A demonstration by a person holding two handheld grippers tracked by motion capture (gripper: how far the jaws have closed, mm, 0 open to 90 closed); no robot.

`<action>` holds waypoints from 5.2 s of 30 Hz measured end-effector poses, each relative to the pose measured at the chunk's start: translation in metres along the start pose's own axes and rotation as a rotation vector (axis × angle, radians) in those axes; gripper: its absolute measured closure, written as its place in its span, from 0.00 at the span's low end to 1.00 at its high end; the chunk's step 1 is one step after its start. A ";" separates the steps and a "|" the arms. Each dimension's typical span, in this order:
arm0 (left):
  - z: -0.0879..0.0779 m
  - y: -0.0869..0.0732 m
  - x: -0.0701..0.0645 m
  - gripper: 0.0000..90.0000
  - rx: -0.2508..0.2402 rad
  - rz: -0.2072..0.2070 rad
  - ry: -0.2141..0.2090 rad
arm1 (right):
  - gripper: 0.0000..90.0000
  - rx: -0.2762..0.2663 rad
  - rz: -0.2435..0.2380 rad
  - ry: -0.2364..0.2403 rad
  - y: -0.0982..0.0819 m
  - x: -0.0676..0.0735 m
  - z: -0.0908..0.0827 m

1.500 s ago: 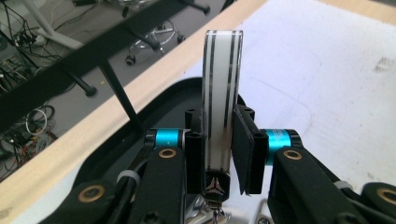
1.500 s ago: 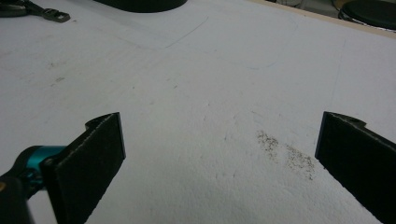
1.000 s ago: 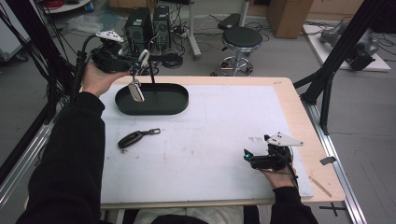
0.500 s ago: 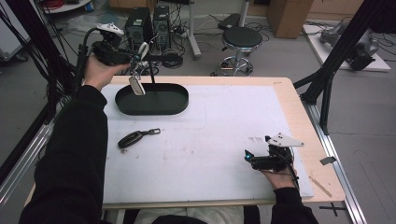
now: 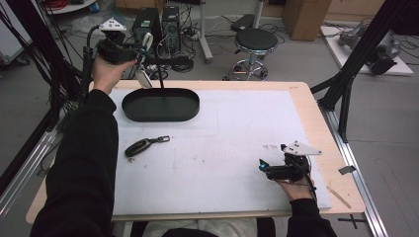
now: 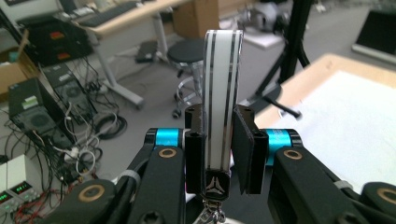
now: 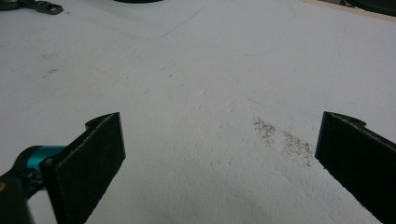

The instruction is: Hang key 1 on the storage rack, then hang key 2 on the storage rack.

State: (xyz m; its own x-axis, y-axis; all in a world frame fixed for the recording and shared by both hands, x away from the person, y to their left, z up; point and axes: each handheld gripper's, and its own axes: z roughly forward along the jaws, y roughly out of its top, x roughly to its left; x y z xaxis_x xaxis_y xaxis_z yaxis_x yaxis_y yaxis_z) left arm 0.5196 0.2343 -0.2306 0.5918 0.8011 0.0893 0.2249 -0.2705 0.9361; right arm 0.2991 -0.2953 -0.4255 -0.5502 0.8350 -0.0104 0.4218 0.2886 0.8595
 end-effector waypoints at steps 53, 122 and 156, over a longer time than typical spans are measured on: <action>-0.001 -0.021 -0.014 0.02 0.110 -0.062 -0.086 | 0.01 0.020 -0.009 0.002 0.000 0.002 0.003; -0.021 -0.152 -0.092 0.02 0.346 0.047 -0.307 | 0.01 0.019 -0.013 -0.006 -0.001 0.004 -0.001; 0.005 -0.184 -0.092 0.19 0.607 0.093 -0.326 | 0.01 0.033 -0.017 -0.009 -0.002 0.004 -0.002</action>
State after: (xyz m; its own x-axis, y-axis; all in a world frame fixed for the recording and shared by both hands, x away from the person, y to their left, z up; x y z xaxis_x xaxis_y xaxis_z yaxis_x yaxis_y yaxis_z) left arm 0.4275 0.2074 -0.4126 0.8108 0.5842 -0.0355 0.4985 -0.6575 0.5650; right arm 0.2946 -0.2934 -0.4266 -0.5509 0.8340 -0.0292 0.4362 0.3176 0.8420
